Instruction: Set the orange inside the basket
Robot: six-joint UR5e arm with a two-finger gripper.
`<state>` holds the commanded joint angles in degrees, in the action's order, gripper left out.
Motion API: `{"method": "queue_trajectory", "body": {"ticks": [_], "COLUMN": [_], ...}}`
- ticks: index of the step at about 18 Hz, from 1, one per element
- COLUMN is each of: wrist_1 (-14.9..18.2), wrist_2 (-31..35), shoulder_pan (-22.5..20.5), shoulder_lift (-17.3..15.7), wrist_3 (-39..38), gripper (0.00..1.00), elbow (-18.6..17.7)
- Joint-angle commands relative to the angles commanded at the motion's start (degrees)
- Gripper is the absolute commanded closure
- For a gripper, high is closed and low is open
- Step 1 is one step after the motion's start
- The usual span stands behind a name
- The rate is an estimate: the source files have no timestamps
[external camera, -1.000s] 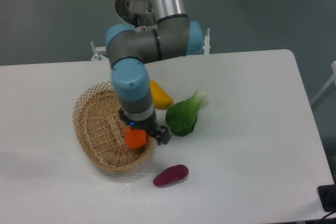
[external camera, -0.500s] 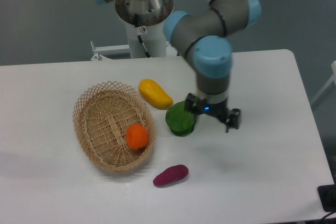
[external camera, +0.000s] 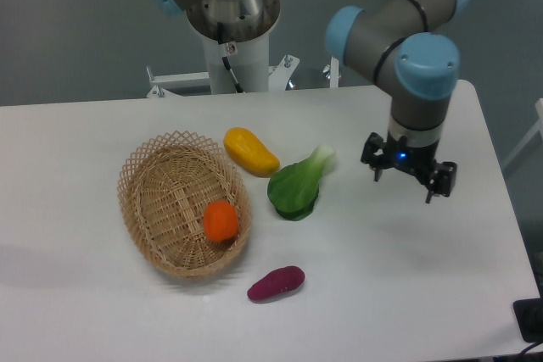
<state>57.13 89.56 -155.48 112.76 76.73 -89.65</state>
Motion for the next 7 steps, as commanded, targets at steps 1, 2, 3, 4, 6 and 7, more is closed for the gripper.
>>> {"method": "queue_trajectory", "body": {"ticks": [1,2,3,4,6,7], "wrist_1": [-0.09,-0.09,-0.09,-0.09,-0.09,-0.09], "wrist_2": [0.0,0.09,0.0,0.0,0.0,0.0], "shoulder_pan": [0.0,0.0,0.0,0.0,0.0,0.0], "shoulder_lift": [0.09,0.09,0.09,0.18,0.18,0.09], "wrist_3": [0.09,0.09,0.09,0.0,0.0,0.0], "gripper": [0.0,0.0,0.0,0.0,0.0,0.0], "elbow": [0.01,-0.08,-0.08,-0.08,-0.26,-0.26]}}
